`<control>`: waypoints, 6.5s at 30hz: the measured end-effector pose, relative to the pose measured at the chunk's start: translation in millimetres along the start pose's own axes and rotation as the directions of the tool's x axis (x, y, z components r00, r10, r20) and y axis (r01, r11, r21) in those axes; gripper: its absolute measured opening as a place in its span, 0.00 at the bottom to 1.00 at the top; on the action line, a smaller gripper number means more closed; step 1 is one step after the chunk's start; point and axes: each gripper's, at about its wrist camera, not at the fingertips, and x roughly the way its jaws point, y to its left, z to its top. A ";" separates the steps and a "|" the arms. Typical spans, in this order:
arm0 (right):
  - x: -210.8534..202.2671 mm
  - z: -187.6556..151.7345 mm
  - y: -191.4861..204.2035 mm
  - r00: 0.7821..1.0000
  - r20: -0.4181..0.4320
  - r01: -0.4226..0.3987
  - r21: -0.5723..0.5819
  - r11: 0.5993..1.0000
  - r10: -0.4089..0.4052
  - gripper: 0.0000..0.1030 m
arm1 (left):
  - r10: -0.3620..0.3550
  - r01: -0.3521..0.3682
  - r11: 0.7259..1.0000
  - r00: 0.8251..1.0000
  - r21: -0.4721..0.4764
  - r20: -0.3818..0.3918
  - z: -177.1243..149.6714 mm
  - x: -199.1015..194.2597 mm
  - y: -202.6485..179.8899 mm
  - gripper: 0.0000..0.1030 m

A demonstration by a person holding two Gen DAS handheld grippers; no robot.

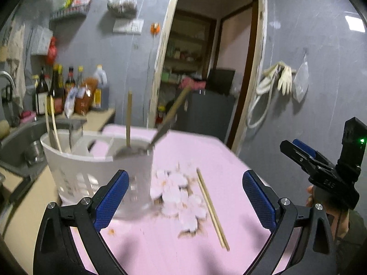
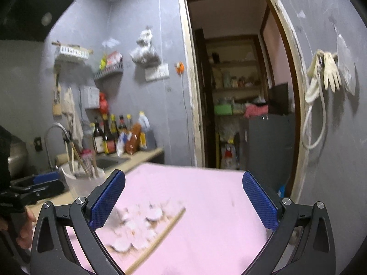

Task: Organize utensils
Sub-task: 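Move both open tools back down to the last two wooden chopsticks on the cloth, then grasp a wooden chopstick with the left tool while the right tool grasps the other, then lift both chopsticks upright and carry them over the white basket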

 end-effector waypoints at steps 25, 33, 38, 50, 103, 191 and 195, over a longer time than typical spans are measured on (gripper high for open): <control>84.1 -58.0 10.3 0.841 -0.540 -0.072 -0.086 0.994 0.014 0.94 | 0.050 -0.108 0.986 0.919 -0.128 -0.391 -48.1 67.4 31.1 0.94; 94.0 -79.5 30.9 0.772 -0.635 -0.148 -0.153 0.977 0.018 0.94 | 0.041 -0.119 0.978 0.913 -0.169 -0.405 -48.9 65.5 44.0 0.94; 98.2 -81.8 36.2 0.757 -0.654 -0.165 -0.169 0.972 0.015 0.94 | 0.026 -0.106 0.977 0.921 -0.184 -0.389 -47.1 61.4 49.2 0.94; 96.9 -85.6 31.1 0.730 -0.680 -0.138 -0.248 0.959 -0.071 0.94 | 0.014 -0.085 0.984 0.916 -0.159 -0.400 -45.7 60.8 48.2 0.94; 171.9 -56.7 -27.8 0.621 -0.781 -0.125 -0.010 0.992 0.071 0.17 | -0.024 0.090 0.994 0.736 0.063 -0.677 -24.9 208.9 -32.1 0.05; 103.6 67.1 178.7 0.867 0.498 -0.090 0.090 0.992 0.034 0.06 | 0.311 -0.208 0.933 0.878 -0.294 0.365 86.0 -6.5 185.8 0.02; 105.8 64.7 177.0 0.865 0.501 -0.077 0.103 0.992 0.015 0.06 | 0.312 -0.217 0.936 0.878 -0.279 0.364 82.7 -0.7 182.2 0.02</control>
